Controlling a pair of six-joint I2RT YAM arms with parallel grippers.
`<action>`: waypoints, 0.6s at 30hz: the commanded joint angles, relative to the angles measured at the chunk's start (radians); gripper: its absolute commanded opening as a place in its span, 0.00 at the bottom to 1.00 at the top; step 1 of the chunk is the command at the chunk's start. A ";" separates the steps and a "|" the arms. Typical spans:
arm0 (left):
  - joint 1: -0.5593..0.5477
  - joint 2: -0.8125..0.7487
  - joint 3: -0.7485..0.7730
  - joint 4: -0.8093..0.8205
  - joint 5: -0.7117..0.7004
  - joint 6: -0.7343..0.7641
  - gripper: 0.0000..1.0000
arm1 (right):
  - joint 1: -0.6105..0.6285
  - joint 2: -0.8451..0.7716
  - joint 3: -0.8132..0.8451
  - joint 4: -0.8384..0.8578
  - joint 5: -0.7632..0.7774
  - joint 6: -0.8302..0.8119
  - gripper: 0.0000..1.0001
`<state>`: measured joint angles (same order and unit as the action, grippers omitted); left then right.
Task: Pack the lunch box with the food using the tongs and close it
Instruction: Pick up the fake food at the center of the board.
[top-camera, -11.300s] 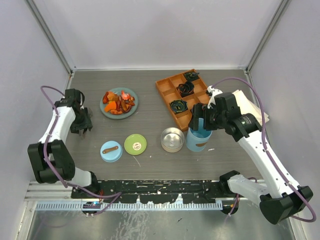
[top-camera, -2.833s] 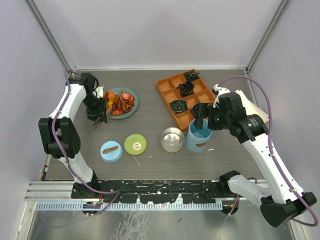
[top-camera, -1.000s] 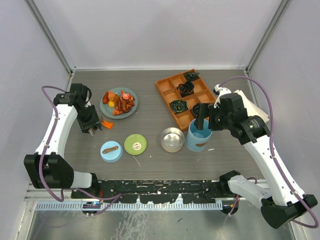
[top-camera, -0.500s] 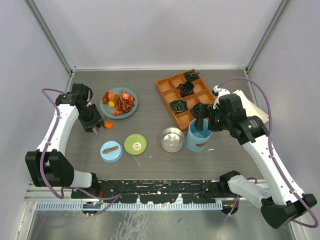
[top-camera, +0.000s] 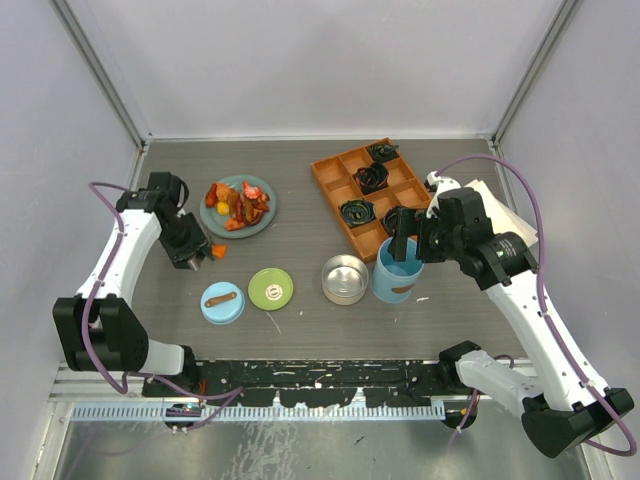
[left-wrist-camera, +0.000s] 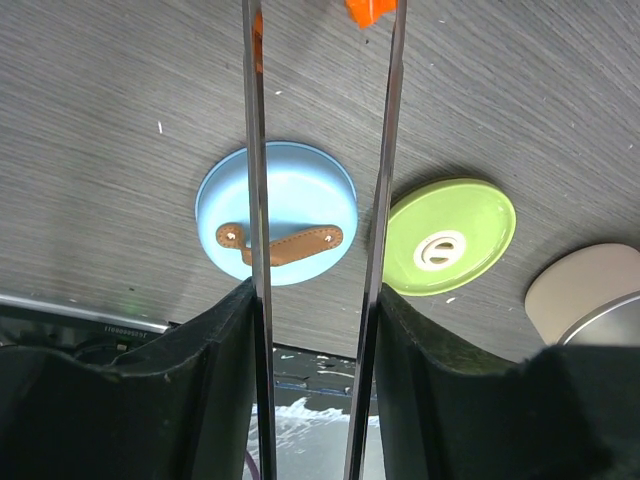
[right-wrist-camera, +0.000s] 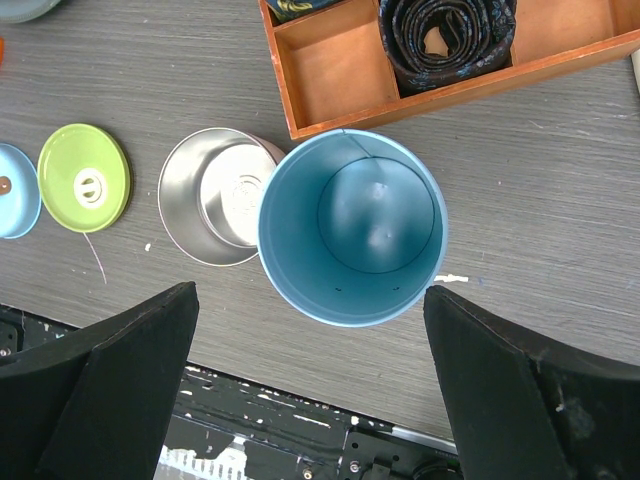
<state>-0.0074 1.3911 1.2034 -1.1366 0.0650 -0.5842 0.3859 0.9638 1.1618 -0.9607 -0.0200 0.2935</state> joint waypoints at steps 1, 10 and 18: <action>-0.014 0.009 -0.011 0.058 0.022 -0.020 0.46 | 0.001 -0.022 0.001 0.040 -0.004 0.003 1.00; -0.030 0.035 -0.034 0.054 0.014 0.000 0.40 | 0.001 -0.012 0.001 0.045 -0.009 0.005 1.00; -0.056 0.053 0.002 -0.019 0.004 0.057 0.34 | 0.001 -0.007 0.007 0.048 -0.014 0.009 1.00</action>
<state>-0.0490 1.4548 1.1683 -1.1122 0.0753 -0.5613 0.3859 0.9642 1.1606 -0.9577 -0.0242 0.2947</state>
